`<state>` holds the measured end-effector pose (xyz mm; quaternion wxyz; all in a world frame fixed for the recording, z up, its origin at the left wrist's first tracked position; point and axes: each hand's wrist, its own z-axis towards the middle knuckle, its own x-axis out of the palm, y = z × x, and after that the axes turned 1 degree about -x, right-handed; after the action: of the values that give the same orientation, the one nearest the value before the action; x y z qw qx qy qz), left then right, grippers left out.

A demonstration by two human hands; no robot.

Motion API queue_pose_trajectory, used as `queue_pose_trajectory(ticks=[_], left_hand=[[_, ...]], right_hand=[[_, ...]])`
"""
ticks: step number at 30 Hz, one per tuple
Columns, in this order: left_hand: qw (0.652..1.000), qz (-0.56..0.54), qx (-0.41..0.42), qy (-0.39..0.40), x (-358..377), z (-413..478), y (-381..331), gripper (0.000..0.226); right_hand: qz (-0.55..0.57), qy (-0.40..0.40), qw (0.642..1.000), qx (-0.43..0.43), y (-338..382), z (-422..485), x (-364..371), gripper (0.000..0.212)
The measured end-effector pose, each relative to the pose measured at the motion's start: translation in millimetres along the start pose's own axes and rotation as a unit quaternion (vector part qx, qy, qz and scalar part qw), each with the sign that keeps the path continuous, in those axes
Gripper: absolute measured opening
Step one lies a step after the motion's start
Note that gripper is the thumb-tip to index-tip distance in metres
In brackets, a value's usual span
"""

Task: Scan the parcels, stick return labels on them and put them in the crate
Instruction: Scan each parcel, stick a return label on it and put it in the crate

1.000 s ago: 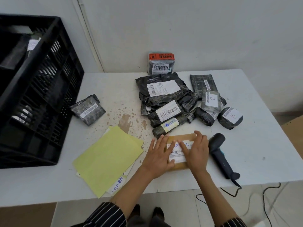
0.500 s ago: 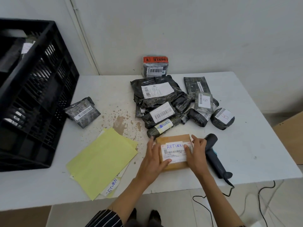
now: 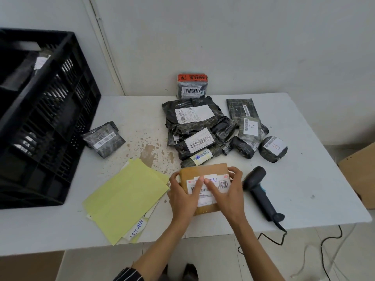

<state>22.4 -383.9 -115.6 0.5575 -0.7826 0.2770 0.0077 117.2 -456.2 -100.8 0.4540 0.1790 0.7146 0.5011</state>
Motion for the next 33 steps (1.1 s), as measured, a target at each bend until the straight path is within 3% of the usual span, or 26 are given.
queue_pose_trajectory(ticks=[4, 7, 13, 21, 27, 33], left_hand=[[0.999, 0.004, 0.037, -0.032, -11.8, 4.4, -13.1, 0.056], [0.997, 0.010, 0.059, -0.041, -29.4, 10.4, -18.7, 0.056], [0.995, -0.063, 0.053, -0.055, -98.7, 15.4, -52.6, 0.039], [0.981, -0.114, 0.111, -0.111, -230.0, 31.8, -109.5, 0.037], [0.972, -0.112, 0.157, -0.137, -333.0, 59.2, -142.5, 0.033], [0.965, -0.023, 0.193, -0.178, -440.6, 123.8, -152.5, 0.031]], right_hand=[[0.048, -0.077, 0.996, 0.005, 17.5, -9.3, 11.0, 0.036], [0.092, -0.057, 0.994, -0.006, 26.9, -9.4, 13.7, 0.024], [0.194, 0.142, 0.971, 0.001, 76.1, -2.9, 16.1, 0.027], [0.252, 0.270, 0.928, -0.050, 188.3, 1.8, 62.9, 0.046], [0.302, 0.281, 0.909, -0.059, 271.2, 8.6, 134.7, 0.029], [0.340, 0.242, 0.909, -0.018, 358.0, 22.6, 227.6, 0.044]])
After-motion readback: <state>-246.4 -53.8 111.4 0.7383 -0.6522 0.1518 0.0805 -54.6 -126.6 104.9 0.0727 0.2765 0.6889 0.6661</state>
